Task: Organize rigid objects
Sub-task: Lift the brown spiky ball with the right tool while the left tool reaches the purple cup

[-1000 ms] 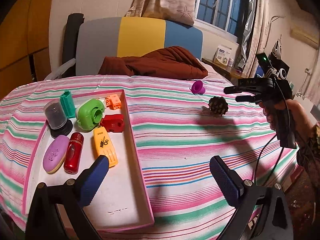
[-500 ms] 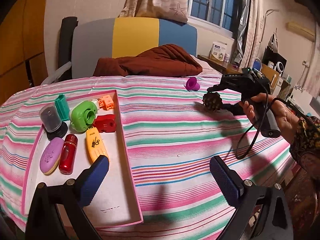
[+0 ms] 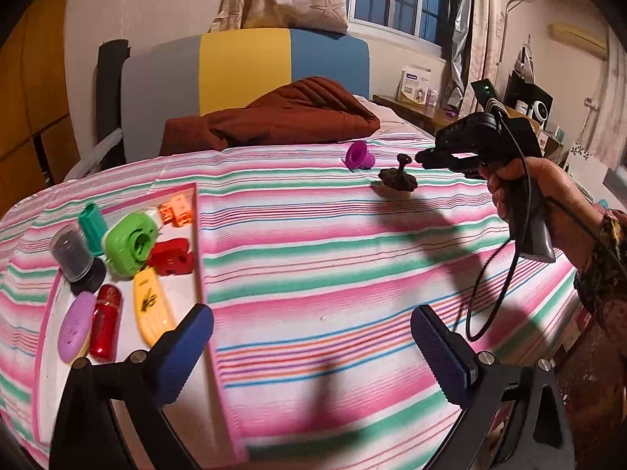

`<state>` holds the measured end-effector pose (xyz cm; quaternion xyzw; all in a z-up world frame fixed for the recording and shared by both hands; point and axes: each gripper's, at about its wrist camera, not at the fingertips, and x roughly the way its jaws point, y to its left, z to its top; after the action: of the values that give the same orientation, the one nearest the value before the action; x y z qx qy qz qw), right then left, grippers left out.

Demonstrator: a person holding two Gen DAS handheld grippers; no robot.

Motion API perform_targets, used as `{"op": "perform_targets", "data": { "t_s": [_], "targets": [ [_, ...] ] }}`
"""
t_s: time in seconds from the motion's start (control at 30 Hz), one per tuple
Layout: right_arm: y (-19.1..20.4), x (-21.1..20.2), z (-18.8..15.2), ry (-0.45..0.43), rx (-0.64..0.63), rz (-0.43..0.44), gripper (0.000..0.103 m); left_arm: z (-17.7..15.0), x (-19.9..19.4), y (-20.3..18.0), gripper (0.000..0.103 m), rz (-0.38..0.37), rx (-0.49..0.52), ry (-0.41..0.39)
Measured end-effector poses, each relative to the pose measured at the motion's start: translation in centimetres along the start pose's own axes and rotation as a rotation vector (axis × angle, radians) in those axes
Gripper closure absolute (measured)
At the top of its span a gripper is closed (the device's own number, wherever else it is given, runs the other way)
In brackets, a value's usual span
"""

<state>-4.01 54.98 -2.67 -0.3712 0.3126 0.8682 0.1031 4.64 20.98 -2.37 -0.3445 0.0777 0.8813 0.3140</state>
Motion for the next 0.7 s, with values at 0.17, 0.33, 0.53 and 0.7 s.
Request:
{"op": "perform_targets", "data": {
  "t_s": [0.17,0.33,0.53,0.7],
  "targets": [
    [-1.3,-0.1,0.5,-0.010,0.031,0.000,0.067,1.7,1.7,-0.6,0.002,-0.016,-0.021,0.012],
    [-0.5,1.9,0.2,0.036,-0.003,0.027,0.058,3.8,3.9,-0.7,0.002,0.012,-0.042,0.026],
    [1.5,4.2,0.0,-0.007,-0.204,-0.112,0.067,6.5,7.1,-1.0,0.001,0.045,-0.045,0.053],
    [0.8,4.1,1.0,-0.035,-0.171,-0.088,0.088,9.0,9.9,-1.7,0.001,0.055,-0.025,0.057]
  ]
}}
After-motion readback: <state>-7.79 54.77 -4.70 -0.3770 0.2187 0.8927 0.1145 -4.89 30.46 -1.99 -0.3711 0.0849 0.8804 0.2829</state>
